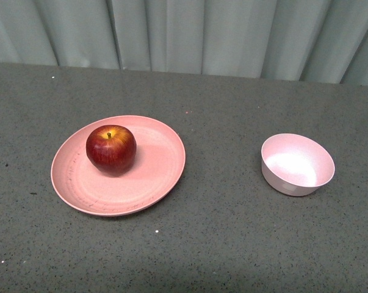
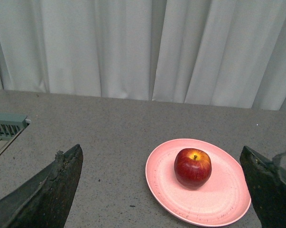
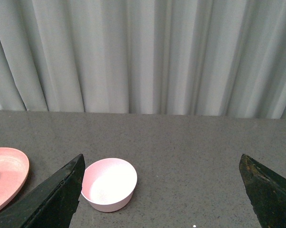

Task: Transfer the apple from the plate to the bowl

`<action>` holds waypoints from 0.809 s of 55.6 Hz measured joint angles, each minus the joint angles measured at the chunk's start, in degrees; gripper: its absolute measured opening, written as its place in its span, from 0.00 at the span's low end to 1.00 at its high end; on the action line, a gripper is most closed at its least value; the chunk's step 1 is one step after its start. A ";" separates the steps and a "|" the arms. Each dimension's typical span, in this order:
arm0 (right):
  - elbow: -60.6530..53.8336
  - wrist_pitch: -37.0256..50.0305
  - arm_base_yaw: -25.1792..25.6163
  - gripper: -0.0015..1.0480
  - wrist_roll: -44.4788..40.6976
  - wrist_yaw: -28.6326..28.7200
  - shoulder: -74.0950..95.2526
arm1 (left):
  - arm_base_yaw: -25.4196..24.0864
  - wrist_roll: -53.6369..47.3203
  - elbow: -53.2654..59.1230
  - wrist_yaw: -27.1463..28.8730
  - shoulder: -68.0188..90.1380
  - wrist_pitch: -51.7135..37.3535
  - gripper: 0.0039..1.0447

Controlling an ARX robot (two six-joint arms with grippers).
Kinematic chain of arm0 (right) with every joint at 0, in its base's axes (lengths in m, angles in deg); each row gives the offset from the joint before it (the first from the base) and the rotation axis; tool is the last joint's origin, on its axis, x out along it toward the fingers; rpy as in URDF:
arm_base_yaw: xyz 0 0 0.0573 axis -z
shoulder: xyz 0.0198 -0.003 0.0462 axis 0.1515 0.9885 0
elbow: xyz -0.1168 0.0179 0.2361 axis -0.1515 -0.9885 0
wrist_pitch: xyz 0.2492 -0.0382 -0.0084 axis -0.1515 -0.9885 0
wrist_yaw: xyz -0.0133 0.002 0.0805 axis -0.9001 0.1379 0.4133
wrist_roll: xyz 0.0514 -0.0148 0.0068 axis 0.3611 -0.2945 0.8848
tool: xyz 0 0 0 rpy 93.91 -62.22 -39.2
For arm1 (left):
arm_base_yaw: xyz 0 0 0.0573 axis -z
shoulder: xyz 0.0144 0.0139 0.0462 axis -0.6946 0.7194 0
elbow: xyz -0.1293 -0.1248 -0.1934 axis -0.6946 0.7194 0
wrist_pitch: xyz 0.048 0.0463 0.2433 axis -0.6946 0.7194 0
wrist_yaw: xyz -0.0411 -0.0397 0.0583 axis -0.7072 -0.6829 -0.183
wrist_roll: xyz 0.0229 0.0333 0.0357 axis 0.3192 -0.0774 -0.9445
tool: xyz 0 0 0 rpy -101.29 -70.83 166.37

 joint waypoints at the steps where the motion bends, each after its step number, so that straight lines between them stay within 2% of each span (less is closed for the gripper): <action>1: 0.00 0.02 0.00 0.91 0.00 -0.02 0.00 | 0.00 0.00 0.00 0.00 0.00 0.00 0.94; 45: 0.00 0.02 0.00 0.91 0.00 0.00 0.00 | 0.00 0.00 0.00 0.00 0.00 0.00 0.94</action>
